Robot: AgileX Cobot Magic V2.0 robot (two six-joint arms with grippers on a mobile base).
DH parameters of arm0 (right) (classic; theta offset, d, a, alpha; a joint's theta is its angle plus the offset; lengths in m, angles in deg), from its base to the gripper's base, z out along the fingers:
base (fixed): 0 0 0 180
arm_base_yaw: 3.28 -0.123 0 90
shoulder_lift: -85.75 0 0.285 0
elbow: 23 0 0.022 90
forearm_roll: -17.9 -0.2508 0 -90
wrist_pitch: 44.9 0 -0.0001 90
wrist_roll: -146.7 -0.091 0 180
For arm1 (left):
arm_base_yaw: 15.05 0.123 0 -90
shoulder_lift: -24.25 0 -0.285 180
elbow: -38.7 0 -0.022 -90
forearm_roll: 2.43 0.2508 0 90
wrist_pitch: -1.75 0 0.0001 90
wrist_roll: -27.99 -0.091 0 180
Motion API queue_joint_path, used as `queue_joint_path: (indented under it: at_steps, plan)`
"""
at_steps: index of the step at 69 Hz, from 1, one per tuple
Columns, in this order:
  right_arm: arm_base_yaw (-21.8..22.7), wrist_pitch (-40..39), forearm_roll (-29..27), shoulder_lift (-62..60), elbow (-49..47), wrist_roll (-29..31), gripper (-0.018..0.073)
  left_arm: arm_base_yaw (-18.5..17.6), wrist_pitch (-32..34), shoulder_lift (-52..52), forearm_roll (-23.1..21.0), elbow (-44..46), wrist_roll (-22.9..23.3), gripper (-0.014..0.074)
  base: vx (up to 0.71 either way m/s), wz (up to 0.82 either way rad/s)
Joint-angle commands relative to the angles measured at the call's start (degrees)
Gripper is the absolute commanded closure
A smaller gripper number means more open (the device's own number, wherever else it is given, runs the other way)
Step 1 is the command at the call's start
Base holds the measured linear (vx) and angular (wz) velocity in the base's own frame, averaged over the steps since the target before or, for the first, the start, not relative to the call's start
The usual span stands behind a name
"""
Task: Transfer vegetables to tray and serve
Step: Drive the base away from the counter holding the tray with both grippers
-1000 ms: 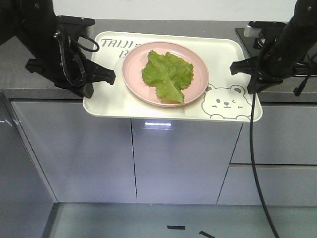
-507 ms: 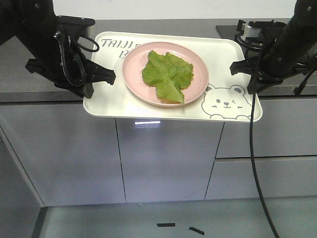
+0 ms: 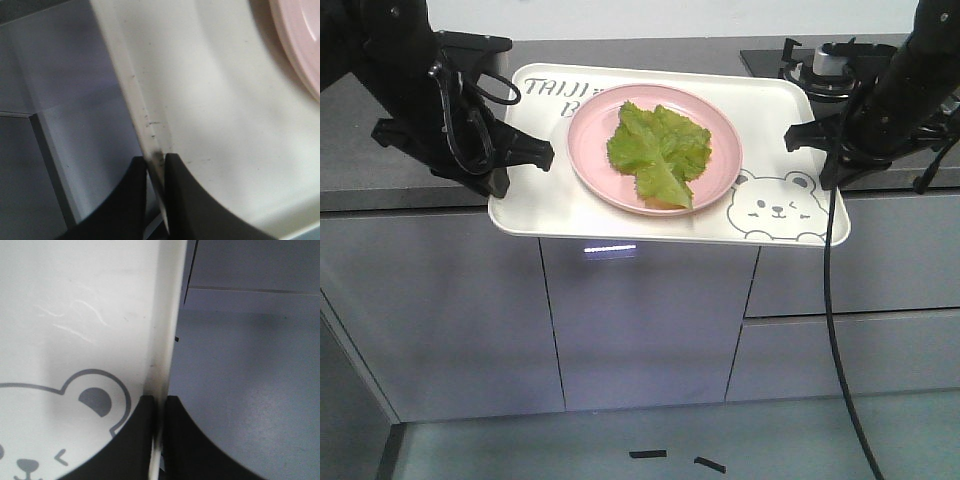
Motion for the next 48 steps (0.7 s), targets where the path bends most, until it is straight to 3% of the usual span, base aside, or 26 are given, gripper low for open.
queue_joint_path:
  at_steps: [1,48]
  plan:
    - [-0.3,0.9,-1.0,-3.6,-1.7,1.6,0.0565,-0.6,2.1,-3.3,-1.7,2.0,-1.4,0.0602,0.01,-0.02]
    - [-0.3,0.8,-1.0,-3.6,-1.7,1.6,0.0565,-0.6,2.1,-3.3,-1.7,2.0,-1.4,0.0602,0.03,0.01]
